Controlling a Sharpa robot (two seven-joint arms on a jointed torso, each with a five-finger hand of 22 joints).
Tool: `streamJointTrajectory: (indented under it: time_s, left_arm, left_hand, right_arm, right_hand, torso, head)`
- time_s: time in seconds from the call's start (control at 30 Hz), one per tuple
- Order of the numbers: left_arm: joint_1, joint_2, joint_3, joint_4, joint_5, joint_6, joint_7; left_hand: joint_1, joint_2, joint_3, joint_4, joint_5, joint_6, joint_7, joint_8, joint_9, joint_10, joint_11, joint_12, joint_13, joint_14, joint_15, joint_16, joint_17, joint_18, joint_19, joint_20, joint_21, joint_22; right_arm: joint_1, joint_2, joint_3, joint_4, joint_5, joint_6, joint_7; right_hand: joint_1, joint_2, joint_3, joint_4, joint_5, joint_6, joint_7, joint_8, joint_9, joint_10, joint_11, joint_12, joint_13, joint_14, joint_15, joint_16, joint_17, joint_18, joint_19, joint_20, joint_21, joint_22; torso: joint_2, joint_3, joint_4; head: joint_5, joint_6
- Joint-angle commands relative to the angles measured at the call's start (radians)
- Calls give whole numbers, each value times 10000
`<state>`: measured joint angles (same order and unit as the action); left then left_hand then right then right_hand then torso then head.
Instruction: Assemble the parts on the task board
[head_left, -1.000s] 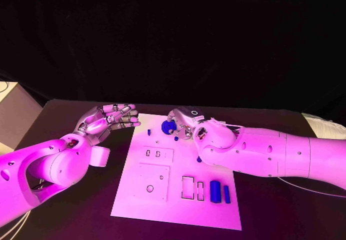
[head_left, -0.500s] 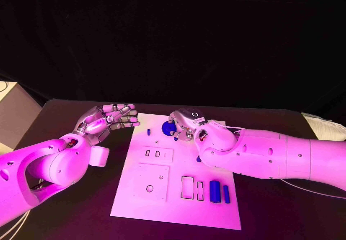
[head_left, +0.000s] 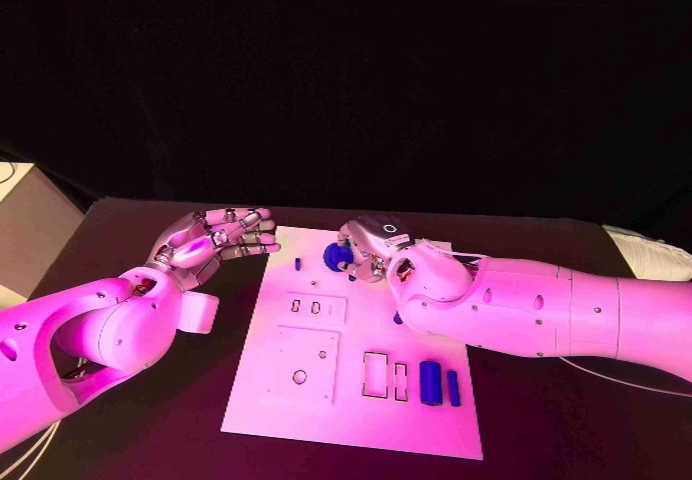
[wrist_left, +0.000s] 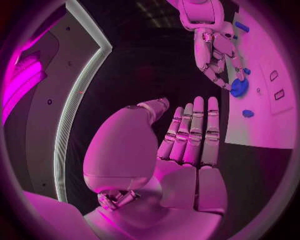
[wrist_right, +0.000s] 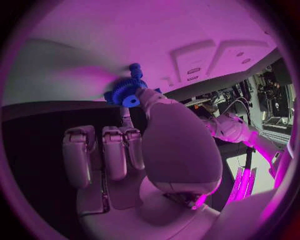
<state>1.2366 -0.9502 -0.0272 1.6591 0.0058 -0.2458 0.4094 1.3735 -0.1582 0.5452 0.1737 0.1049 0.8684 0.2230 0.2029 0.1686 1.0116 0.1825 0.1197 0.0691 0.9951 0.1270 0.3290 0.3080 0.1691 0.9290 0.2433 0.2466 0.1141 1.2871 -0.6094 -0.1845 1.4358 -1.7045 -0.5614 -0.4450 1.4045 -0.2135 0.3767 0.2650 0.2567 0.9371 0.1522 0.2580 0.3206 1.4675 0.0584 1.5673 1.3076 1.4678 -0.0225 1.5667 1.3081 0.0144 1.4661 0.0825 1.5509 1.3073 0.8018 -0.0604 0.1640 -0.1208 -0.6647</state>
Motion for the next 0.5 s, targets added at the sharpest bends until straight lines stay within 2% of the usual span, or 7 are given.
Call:
streamJointTrajectory:
  time_s: [0.03,0.13,0.23,0.5]
  left_arm:
    - [7,22,7,4,25,187,47]
    - [6,30,7,-10,25,186,45]
    - [6,36,7,-22,25,186,44]
    - [6,35,6,-32,25,192,35]
  left_hand:
    - [-22,26,46,-22,-52,-14,139,-34,-12,75,-29,-31,5,-75,28,49,10,132,-47,-7,39,-9]
    - [-22,26,46,-22,-52,-14,139,-34,-12,75,-29,-31,5,-75,28,49,10,132,-47,-7,39,-9]
    - [-22,26,46,-22,-52,-14,139,-34,-12,75,-29,-31,5,-75,28,49,10,132,-47,-7,39,-9]
    - [-30,22,45,-21,-54,-19,146,-37,-14,74,-26,-41,4,-84,30,54,22,131,-50,-7,41,-9]
  right_arm:
    - [-16,13,-11,-6,101,75,28]
    - [-16,8,-11,-4,259,86,105]
    - [-16,-12,-11,24,449,135,192]
    - [-15,-61,-11,100,784,289,337]
  right_hand:
    - [-291,-65,-80,172,-86,-283,4,-291,-100,1033,116,35,2632,1030,135,41,2627,-77,918,74,-33,2390]
    - [-781,-42,-290,250,-157,-430,53,-463,-152,982,167,-11,2578,1030,200,41,2627,-74,914,149,-41,2385]
    - [-1639,253,-552,271,132,-394,61,-588,-168,964,182,-29,2560,1030,231,41,2627,-76,919,200,-31,2398]
    - [-2325,474,-653,281,397,-265,44,-661,-157,985,172,-9,2583,1030,231,41,2627,-81,928,208,-17,2416]
  torso:
    - [8,-4,-1]
    - [4,-3,0]
    - [-3,-4,4]
    - [-6,9,-6]
  head:
    - [5,-11]
    - [3,-14]
    - [16,-25]
    - [26,-37]
